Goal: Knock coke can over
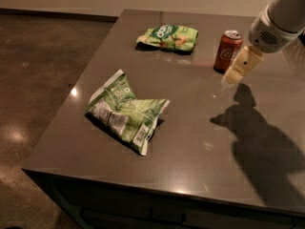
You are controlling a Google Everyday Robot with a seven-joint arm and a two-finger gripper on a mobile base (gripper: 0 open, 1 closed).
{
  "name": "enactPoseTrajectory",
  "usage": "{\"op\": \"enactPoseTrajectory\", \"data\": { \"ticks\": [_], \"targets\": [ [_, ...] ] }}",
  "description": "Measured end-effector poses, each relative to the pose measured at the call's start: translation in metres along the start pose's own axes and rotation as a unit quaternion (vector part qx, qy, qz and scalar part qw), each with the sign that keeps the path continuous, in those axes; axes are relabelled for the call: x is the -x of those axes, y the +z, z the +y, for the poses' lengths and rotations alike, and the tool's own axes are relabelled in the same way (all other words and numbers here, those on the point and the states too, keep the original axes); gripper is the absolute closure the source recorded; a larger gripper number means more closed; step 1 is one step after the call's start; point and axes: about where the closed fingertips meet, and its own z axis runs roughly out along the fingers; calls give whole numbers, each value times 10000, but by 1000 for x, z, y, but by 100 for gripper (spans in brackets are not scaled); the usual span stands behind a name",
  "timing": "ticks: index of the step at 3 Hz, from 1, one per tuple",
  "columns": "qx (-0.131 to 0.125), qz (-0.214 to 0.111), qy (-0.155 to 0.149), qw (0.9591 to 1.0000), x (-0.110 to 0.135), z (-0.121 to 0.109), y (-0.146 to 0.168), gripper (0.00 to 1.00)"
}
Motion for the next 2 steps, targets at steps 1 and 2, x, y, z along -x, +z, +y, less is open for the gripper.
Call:
{"op": "enactPoseTrajectory", "data": {
  "ticks": [1, 2],
  "targets": [
    [-268, -168, 370, 9988, 10, -27, 21, 0],
    [-417, -399, 804, 9951, 17, -54, 42, 0]
  ]
}}
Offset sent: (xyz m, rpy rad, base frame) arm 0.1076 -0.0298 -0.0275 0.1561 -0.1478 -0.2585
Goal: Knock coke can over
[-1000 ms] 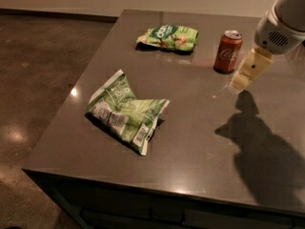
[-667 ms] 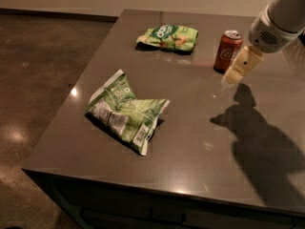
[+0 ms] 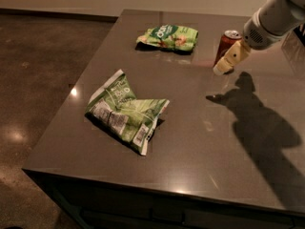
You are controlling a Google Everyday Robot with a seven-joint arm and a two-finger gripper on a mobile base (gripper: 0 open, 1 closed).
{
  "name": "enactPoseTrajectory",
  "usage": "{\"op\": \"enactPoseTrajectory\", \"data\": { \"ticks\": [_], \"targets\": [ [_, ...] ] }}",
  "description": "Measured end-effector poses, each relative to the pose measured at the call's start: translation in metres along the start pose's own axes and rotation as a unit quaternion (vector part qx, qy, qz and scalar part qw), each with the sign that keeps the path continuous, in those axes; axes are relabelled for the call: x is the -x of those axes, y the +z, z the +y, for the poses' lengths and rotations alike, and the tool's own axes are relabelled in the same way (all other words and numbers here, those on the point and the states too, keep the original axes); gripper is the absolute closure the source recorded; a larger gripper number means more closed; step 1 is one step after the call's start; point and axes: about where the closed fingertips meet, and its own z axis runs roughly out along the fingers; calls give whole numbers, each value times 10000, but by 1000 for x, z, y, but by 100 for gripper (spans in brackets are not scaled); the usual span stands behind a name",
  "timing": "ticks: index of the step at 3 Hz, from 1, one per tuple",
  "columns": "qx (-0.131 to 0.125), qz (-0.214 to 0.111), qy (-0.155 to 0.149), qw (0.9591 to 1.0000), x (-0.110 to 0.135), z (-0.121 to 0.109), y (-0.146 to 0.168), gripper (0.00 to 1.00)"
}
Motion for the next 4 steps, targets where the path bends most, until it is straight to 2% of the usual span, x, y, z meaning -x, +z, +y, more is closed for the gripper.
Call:
{"op": "enactPoseTrajectory", "data": {
  "ticks": [1, 2, 3, 4],
  "targets": [
    [-7, -192, 390, 9991, 10, -19, 22, 0],
    [98, -362, 700, 9968, 18, -32, 39, 0],
    [239, -583, 893, 9940, 29, -36, 50, 0],
    [398, -790, 1021, 9908, 39, -36, 56, 16]
  ]
}}
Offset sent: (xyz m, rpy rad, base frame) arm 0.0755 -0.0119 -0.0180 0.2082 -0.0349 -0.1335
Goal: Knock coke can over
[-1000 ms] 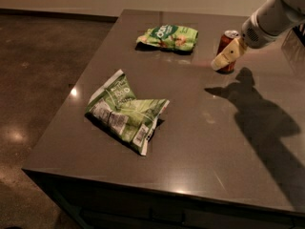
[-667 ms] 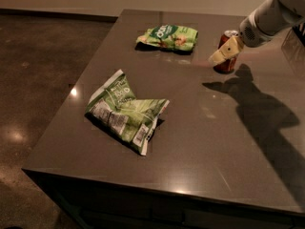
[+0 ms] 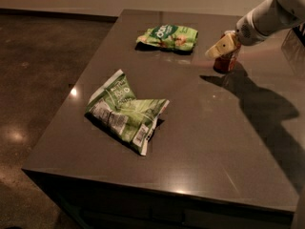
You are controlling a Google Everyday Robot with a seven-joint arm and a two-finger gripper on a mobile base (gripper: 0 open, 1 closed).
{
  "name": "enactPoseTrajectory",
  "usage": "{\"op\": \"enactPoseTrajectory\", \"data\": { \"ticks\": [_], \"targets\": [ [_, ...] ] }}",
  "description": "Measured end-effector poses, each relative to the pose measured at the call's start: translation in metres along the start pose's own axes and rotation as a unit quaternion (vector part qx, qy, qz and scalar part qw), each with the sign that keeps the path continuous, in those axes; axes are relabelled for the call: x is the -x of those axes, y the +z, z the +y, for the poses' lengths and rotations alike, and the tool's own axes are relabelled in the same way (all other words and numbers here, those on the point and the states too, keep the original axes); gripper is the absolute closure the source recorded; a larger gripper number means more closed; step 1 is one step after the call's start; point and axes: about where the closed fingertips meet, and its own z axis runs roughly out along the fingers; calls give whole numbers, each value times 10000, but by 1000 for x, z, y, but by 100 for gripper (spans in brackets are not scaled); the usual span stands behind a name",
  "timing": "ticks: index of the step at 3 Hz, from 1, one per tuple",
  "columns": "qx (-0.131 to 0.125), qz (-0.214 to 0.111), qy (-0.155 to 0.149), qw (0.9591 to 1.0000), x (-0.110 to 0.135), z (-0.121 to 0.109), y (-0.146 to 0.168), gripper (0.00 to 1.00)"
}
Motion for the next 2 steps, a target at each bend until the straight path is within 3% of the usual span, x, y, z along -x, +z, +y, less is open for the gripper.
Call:
{"op": "enactPoseTrajectory", "data": {
  "ticks": [1, 2],
  "targets": [
    [162, -123, 30, 9998, 5, 6, 0, 39],
    [358, -109, -140, 9992, 11, 18, -10, 63]
  ]
}}
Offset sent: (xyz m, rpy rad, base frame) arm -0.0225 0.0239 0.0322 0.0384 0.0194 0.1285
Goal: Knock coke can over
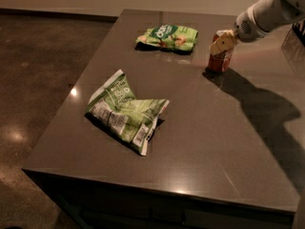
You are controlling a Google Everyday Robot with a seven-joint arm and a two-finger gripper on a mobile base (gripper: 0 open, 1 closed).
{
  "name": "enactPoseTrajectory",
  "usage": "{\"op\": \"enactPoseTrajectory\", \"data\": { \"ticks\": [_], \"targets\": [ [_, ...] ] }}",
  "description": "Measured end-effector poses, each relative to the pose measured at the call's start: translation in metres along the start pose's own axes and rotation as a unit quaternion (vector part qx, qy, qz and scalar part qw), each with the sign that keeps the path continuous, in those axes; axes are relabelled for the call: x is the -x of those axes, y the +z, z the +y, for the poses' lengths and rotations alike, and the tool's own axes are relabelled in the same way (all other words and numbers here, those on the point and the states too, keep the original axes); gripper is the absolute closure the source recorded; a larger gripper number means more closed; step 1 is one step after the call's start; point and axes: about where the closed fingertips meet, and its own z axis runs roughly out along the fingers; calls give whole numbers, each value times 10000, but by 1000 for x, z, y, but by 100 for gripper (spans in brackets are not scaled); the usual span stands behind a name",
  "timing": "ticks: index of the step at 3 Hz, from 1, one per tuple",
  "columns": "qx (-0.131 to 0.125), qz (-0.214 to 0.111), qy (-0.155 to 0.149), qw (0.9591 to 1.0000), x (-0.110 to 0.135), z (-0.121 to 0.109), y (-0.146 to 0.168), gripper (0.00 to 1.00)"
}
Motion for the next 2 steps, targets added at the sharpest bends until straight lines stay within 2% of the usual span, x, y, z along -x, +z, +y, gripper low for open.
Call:
{"op": "enactPoseTrajectory", "data": {
  "ticks": [1, 2],
  "targets": [
    [193, 261, -433, 9985, 8, 20, -20, 85],
    [400, 945, -1210, 9873, 11, 51, -35, 100]
  ]
}}
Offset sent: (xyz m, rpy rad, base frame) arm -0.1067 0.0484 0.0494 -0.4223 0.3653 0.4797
